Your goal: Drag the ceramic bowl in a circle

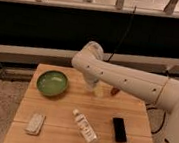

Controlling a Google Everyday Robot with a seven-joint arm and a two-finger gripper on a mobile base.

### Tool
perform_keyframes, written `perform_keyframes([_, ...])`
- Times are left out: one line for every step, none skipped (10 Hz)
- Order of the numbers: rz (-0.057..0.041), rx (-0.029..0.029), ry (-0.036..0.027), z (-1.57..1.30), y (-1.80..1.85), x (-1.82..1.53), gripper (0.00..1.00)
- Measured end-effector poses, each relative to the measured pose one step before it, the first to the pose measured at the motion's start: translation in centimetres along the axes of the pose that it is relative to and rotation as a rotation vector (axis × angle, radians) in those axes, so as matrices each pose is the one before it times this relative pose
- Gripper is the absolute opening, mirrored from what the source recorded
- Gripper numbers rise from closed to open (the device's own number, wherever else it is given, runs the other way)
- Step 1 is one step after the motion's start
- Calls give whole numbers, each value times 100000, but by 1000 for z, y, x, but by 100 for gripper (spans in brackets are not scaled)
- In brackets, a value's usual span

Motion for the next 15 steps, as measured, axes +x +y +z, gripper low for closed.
perform_keyframes([-3279,1356,-475,146,-965,-750,80])
perform_keyframes([-1694,-61,40,201,-253,-193,80])
perform_keyframes([-1065,68,-26,102,-153,-154,80])
perform_keyframes([-1449,103,14,124,-3,-3,80])
perform_keyframes([-1365,501,-146,183,-328,-198,80])
perform_keyframes([-2234,1061,-250,92,-944,-751,80])
perform_keyframes([-2138,729,-175,47,-957,-811,80])
perform_keyframes([-2468,1079,-284,207,-871,-605,80])
perform_keyframes([-1619,-185,-115,288,-80,-96,80])
perform_keyframes([-1398,-192,-136,216,79,-21,80])
perform_keyframes([-1383,268,-434,298,-70,-127,80])
perform_keyframes([-2259,561,-908,423,-688,-842,80])
perform_keyframes([-2194,492,-691,267,-635,-644,80])
perform_keyframes([-1932,231,-458,269,-262,-233,80])
perform_keyframes([-1822,-267,-366,359,-67,-174,80])
